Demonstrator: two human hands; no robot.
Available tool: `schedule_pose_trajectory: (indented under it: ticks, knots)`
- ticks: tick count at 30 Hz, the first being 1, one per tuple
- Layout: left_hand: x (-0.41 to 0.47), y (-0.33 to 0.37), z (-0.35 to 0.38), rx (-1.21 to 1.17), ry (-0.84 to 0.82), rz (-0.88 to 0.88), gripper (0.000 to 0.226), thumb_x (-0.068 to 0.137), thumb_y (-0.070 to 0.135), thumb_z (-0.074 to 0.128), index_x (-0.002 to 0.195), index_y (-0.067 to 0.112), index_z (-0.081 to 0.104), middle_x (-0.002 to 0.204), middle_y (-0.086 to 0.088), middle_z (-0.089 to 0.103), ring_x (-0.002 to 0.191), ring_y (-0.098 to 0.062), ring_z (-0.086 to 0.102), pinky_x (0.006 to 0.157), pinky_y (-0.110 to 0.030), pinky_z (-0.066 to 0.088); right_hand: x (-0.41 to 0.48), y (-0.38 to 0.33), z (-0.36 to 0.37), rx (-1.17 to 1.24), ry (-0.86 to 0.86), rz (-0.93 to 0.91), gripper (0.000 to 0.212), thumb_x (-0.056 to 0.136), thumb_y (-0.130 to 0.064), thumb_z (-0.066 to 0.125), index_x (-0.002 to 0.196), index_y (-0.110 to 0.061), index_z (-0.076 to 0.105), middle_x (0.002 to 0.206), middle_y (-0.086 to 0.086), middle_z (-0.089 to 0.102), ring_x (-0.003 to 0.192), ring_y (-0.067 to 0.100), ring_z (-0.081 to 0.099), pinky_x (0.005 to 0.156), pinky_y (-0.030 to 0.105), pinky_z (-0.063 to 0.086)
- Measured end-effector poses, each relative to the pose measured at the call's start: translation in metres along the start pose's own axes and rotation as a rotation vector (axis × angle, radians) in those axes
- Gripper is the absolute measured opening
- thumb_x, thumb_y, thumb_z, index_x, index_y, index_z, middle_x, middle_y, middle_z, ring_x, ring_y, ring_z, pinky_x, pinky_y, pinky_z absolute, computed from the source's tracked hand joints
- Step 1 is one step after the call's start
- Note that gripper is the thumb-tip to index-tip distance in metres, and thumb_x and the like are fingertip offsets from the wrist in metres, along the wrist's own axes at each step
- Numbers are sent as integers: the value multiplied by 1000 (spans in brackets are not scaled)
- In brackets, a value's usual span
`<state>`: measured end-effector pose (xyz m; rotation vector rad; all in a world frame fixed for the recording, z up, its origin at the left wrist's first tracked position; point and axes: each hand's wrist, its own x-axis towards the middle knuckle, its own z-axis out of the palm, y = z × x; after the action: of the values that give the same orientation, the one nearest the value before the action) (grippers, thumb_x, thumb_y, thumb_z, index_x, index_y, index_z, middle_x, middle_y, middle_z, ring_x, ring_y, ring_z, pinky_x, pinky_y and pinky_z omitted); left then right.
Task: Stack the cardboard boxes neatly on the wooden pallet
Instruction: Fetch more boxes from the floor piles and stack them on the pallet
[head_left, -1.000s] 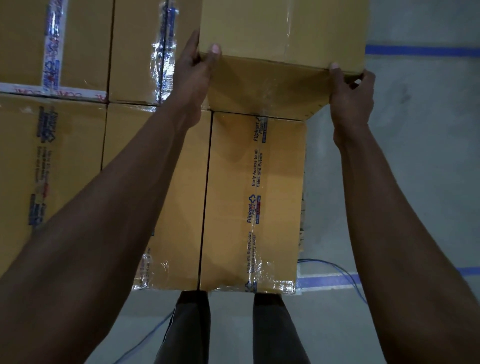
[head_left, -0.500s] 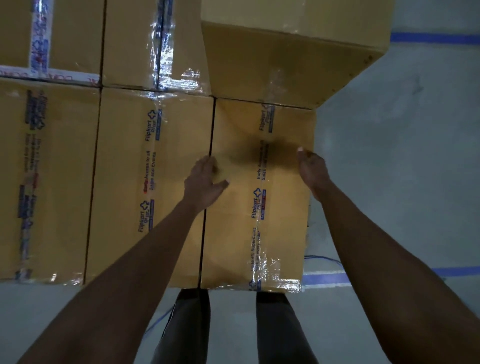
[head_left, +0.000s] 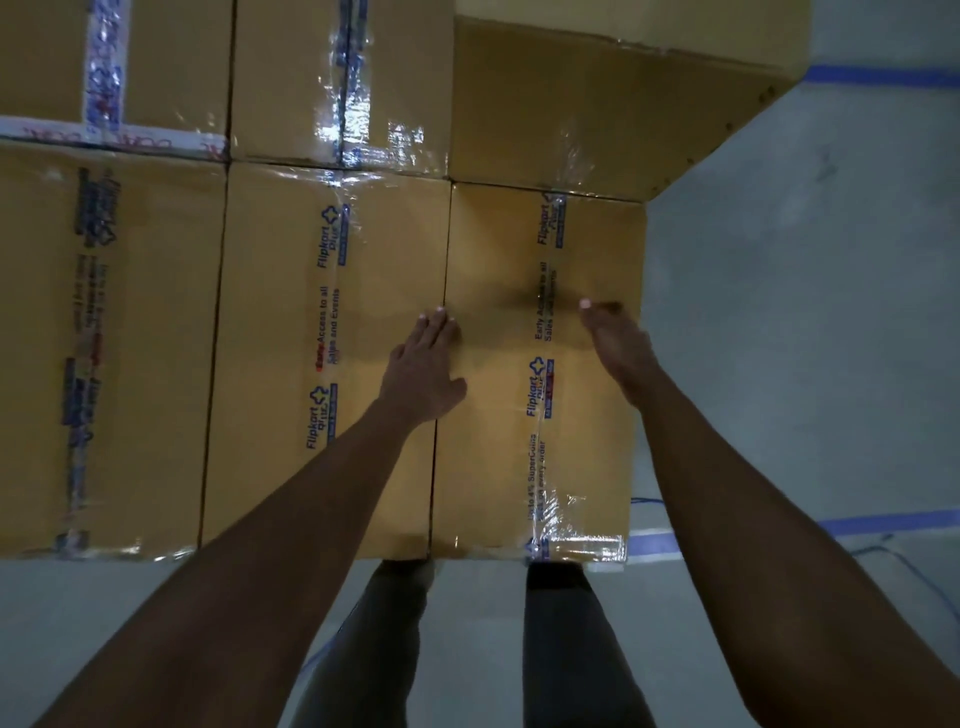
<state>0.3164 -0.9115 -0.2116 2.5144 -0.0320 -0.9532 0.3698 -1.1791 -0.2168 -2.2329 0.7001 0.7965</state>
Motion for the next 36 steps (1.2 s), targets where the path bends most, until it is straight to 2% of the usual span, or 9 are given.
schedule_pose_trajectory:
  ticks: [4,13,16,19,23,26,28,33,36]
  knots:
    - [-63,12,-1,9,7,22,82,99,38,55,163,13,10,171,-5,-2,157,-25,-1,122,-45,16,-101,3,35,60,-149,-61,67,103,-63,27,151,-20,43,157,9,43,145,28,38,120,49,27]
    - [-303,0,11,-150,-107,-100,83,96,37,60,162,16,15,170,-5,11,156,-28,8,123,-49,17,-399,37,107,190,-208,89,100,75,-96,27,135,-23,62,144,1,57,135,23,50,116,49,34]
    - [-378,-17,15,-232,24,-126,81,94,39,63,160,16,21,167,-9,21,153,-30,18,122,-49,22,-490,30,111,232,-164,27,65,96,-70,40,134,-23,62,140,-2,59,125,15,54,111,41,38]
    - [-449,-32,13,-347,187,-137,80,88,39,67,157,18,30,160,-10,35,146,-32,33,117,-53,32,-559,27,111,277,-160,-94,43,104,-52,44,121,-20,67,117,-2,64,98,7,56,91,30,41]
    - [-539,-48,7,-413,273,-203,83,89,43,68,158,25,26,162,-8,32,147,-30,32,118,-51,32,-622,13,106,175,-116,-260,50,105,-52,42,110,-12,72,110,6,69,101,21,61,88,38,47]
    - [-593,-65,-1,-424,297,-165,87,84,49,64,157,17,31,159,-12,36,146,-32,33,117,-46,32,-653,-17,103,221,-95,-273,47,104,-51,44,120,-14,69,114,1,64,104,18,56,85,31,39]
    - [-620,-84,-12,-453,358,-163,82,85,44,66,155,15,35,156,-13,40,145,-31,34,117,-41,31,-666,-47,113,270,-59,-294,39,102,-51,47,112,-20,69,112,0,66,101,19,58,84,34,42]
    - [-670,-165,-53,-582,601,-191,71,86,31,74,150,16,46,147,-10,53,137,-31,43,113,-36,32,-703,-129,177,297,-82,-354,36,99,-51,53,95,-19,69,97,2,69,88,19,61,75,34,46]
    - [-699,-235,-82,-589,621,-206,70,85,37,71,148,17,49,145,-9,55,136,-29,44,112,-35,32,-725,-186,249,309,-183,-361,36,97,-53,55,96,-21,70,100,1,72,94,21,66,85,40,52]
